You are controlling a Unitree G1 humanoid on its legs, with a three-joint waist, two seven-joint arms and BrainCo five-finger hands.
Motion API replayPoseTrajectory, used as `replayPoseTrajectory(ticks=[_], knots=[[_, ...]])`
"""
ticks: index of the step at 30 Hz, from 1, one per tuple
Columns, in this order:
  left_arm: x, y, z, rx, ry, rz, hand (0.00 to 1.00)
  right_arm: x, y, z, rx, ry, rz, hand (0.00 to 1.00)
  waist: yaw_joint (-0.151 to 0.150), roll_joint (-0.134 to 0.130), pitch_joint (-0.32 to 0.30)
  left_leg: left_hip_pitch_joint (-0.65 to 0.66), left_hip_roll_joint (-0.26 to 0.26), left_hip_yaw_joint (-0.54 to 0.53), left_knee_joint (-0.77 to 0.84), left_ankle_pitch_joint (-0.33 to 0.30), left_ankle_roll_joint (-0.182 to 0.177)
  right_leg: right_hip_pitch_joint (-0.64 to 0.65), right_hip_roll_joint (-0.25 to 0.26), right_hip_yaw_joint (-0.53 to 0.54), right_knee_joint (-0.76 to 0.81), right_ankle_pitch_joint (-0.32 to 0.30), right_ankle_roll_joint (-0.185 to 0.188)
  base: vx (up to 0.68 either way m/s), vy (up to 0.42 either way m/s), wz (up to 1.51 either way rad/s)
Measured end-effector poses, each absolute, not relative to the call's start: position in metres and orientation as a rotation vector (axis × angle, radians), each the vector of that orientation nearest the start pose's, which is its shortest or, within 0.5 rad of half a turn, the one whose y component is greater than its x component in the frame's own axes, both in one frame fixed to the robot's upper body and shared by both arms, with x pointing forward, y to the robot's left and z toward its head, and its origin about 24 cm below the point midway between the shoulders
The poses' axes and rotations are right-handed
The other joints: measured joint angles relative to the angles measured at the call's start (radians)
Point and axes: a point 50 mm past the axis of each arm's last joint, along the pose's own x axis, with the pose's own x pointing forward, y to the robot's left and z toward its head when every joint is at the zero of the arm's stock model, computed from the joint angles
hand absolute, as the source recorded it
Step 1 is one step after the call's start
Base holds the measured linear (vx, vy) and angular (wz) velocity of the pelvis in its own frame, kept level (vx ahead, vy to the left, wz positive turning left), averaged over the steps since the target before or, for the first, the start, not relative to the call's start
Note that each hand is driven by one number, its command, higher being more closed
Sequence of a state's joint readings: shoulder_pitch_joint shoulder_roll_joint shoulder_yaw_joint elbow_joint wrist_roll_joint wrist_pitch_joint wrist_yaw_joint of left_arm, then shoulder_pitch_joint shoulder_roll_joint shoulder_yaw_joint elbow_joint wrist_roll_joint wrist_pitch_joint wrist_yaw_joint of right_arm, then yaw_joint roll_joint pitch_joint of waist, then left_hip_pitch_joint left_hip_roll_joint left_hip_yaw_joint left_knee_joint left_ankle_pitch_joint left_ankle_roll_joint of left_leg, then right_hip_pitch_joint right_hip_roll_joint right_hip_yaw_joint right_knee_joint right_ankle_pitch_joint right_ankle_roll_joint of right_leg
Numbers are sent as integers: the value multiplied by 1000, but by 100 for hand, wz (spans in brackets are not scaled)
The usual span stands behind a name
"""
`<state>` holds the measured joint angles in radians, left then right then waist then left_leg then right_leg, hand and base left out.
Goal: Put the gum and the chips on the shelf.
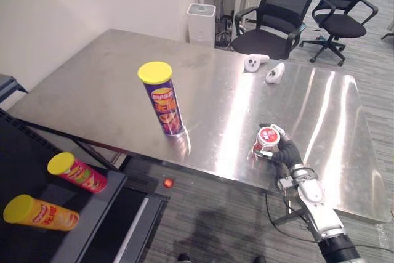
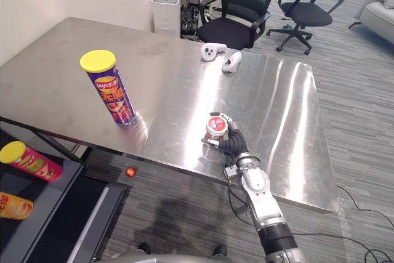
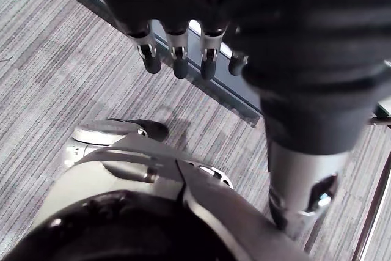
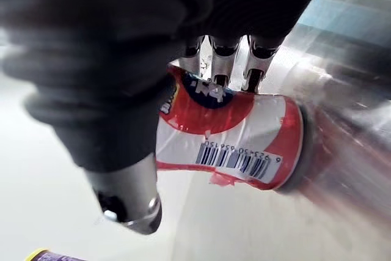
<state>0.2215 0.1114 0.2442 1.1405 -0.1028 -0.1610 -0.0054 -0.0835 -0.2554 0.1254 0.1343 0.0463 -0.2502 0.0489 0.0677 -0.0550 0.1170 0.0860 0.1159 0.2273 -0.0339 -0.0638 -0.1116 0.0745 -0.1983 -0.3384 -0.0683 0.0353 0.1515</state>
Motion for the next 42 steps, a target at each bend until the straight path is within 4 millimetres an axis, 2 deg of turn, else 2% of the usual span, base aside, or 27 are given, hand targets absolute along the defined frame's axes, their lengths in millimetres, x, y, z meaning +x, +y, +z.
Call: replayPoseTrajectory(ticks=[18,27,32,36,42], knots=[[23,229,-166,-100,1164,430,0,266,-162,58,-227,-186,181,100,2,-4,2,5,0,2,-1,0,0,4,0,1,0,0,0,0,0,0],[22,231,-166,-99,1170,442,0,262,-153,108,-218,-407,193,100,0,-9,1,23,1,0,1,0,0,25,0,0,0,1,-1,-3,0,0],[20,232,-166,-110,1171,461,0,256,-159,133,-197,-515,164,100,-3,-13,-2,22,2,-17,3,2,0,33,-1,-11,4,0,-1,-27,-3,8],[18,231,-166,-128,1172,481,0,253,-161,141,-199,-551,152,100,-4,-13,-2,22,2,-21,8,2,0,28,-4,-11,24,-2,-4,-8,5,2],[17,228,-167,-160,1181,504,0,251,-157,135,-155,-534,141,100,2,-15,-1,14,0,-29,38,-3,5,11,-19,-10,84,-28,-8,-22,5,4]])
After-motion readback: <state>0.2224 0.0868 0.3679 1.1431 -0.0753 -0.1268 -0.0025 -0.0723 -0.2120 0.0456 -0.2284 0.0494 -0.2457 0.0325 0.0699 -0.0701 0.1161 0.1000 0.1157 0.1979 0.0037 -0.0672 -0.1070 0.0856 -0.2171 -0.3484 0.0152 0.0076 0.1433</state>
